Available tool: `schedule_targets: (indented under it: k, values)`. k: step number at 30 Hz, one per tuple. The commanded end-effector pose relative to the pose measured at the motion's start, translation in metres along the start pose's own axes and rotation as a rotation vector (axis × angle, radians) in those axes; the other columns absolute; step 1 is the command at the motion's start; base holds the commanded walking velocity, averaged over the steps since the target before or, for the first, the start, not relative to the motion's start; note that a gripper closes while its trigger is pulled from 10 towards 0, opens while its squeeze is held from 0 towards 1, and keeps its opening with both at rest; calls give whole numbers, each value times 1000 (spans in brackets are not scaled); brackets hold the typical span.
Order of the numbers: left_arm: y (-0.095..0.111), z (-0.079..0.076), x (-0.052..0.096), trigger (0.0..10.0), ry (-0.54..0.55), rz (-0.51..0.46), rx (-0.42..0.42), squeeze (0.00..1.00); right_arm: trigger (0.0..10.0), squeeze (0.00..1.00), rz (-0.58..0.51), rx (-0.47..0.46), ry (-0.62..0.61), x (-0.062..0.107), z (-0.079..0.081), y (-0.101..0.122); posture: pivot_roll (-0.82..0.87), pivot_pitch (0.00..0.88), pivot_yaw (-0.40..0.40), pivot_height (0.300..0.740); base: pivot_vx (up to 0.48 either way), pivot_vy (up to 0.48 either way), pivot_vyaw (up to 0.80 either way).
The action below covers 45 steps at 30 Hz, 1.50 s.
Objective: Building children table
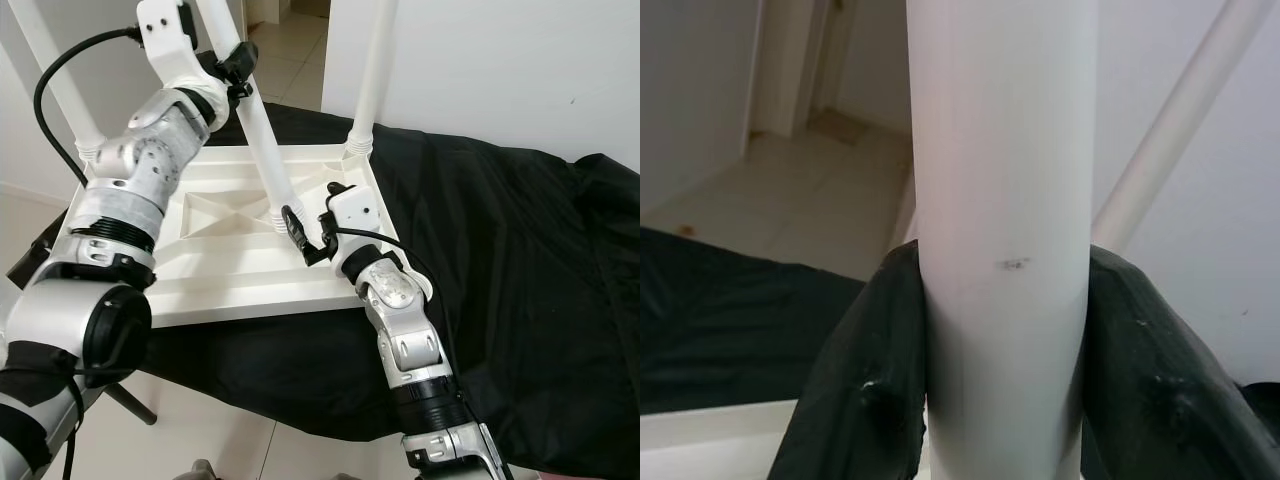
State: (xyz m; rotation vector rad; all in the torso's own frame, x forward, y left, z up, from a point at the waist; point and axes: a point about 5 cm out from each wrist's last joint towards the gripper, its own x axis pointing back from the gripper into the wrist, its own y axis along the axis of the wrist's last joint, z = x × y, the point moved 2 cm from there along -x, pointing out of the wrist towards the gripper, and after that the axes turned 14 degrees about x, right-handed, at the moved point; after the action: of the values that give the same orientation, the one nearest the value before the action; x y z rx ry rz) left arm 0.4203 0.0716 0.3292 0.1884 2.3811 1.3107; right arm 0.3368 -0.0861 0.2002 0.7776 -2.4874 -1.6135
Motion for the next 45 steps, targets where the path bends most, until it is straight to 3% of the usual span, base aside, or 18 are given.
schedule_targets:
  k: [1,6,8,21,24,28,41,42,43,44,45]
  values:
    - [8,-13,-1,10000,-10,-54,-28,0,10000,0,50,9,-25,-7,-1,-3,-34,0,-28,740,0,0,0]
    - [6,-29,-3,10000,1,-72,-31,0,10000,0,83,18,-68,-18,-4,0,-27,0,-33,740,0,0,0]
    - [3,-40,-3,10000,-3,-80,-84,0,10000,0,101,42,-77,-25,-2,1,-26,0,-34,740,0,0,0]
    - [-5,-83,-1,10000,-30,-123,-69,0,10000,0,155,-1,-156,-55,6,5,-13,0,-44,740,0,0,0]
    - [-5,-85,-1,10000,-33,-126,-68,0,10000,0,155,0,-171,-57,5,5,-12,0,-44,740,0,0,0]
    - [-6,-99,2,10000,-65,-141,-76,0,10000,0,169,24,-317,-65,-5,12,-10,0,-48,740,0,0,0]
    - [-6,-112,4,10000,-100,-153,-86,0,10000,0,210,104,-377,-71,-7,14,-7,0,-56,740,0,0,0]
    - [-6,-113,4,10000,-102,-154,-87,0,8627,0,214,93,-380,-71,-7,13,-8,0,-56,740,0,0,0]
    - [-6,-113,4,10000,-103,-154,-88,0,8627,0,217,85,-381,-72,-7,12,-8,0,-56,740,0,0,0]
    - [-6,-114,4,10000,-106,-156,-88,0,3922,0,227,72,-383,-72,-7,11,-8,0,-57,740,0,0,0]
    - [-6,-115,5,10000,-109,-157,-89,0,4000,0,234,67,-386,-72,-7,9,-8,0,-57,740,0,0,0]
